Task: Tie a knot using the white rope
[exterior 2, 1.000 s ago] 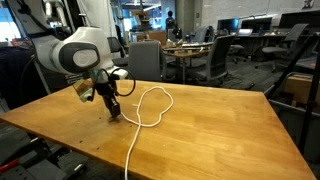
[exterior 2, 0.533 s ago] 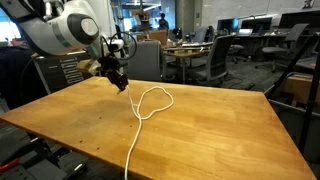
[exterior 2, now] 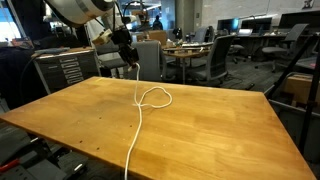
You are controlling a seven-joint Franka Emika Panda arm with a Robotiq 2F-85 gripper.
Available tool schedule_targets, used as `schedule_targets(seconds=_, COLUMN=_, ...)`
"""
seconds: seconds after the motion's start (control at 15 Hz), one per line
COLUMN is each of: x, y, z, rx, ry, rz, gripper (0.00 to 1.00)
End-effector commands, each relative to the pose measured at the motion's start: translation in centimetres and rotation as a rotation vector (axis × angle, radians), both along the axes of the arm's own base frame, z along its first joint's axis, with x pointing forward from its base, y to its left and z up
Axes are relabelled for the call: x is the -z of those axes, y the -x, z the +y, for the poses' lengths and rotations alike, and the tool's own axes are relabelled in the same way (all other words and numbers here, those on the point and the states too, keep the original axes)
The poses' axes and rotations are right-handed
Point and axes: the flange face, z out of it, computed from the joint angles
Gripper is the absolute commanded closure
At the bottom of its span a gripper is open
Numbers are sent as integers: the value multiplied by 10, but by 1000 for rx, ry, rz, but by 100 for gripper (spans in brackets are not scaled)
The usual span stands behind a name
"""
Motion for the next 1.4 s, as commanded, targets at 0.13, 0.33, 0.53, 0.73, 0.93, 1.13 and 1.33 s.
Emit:
schedule_targets(seconds=0.13, x=17, y=-71, z=-6, rx=93, ry=-91, rz=200, gripper=96)
schedule_targets(seconds=0.33, x=27, y=-96, z=-14, rx=137, ry=-110, rz=246, gripper=96)
schedule_targets(seconds=0.53, x=35, y=-115, z=-24, rx=188, ry=-148, rz=279, gripper=96)
schedule_targets(seconds=0.73, x=38, y=-128, z=-27, rx=223, ry=-180, rz=297, gripper=95)
schedule_targets(seconds=0.93, x=38, y=-137, z=-27, rx=245, ry=-202, rz=328, gripper=85)
schedule_targets(seconds=1.13, x=28, y=-137, z=-10, rx=194, ry=-191, rz=293, gripper=60)
schedule_targets(seconds=1.33, x=15, y=-117, z=23, rx=116, ry=-184, rz=291, gripper=39)
